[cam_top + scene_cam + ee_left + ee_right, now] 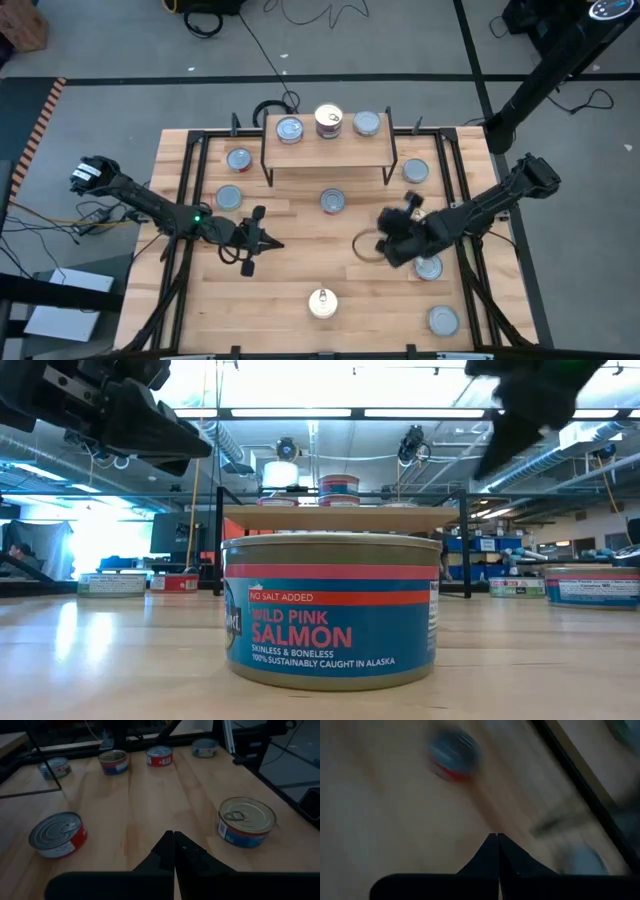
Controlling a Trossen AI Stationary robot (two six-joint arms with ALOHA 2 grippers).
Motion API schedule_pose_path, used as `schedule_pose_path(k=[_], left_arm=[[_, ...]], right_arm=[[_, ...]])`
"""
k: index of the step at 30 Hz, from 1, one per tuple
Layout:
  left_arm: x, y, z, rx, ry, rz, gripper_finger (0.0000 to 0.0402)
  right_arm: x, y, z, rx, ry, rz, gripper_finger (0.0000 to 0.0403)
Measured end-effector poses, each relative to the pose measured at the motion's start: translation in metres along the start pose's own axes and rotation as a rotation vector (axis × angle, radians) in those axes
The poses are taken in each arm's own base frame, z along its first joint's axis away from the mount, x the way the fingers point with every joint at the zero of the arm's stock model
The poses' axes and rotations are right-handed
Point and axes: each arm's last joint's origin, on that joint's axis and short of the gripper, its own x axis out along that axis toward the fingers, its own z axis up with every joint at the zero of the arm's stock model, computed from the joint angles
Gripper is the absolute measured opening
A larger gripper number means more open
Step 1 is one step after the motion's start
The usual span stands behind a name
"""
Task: Stack canned seafood by type on shelf
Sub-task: Stack the green tuna can on top of the green tuna can on the shelf
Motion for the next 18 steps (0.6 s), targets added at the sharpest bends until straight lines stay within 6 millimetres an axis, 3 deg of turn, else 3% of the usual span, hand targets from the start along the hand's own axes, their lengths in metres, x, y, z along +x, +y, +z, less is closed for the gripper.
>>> schedule_pose_path(k=[9,18], left_arm=[[0.0,-0.001,0.003,-0.006,-0.032,0.001,0.0005],[-0.001,-0.005,0.003,0.0,-0.032,-0.017,0.0005]], right_arm=[[0.032,-0.051,-0.006,0.239,0.286,-0.243,0.0018],[0.044,-0.077,-0.047,0.701,0.126,-0.203,0.0003]])
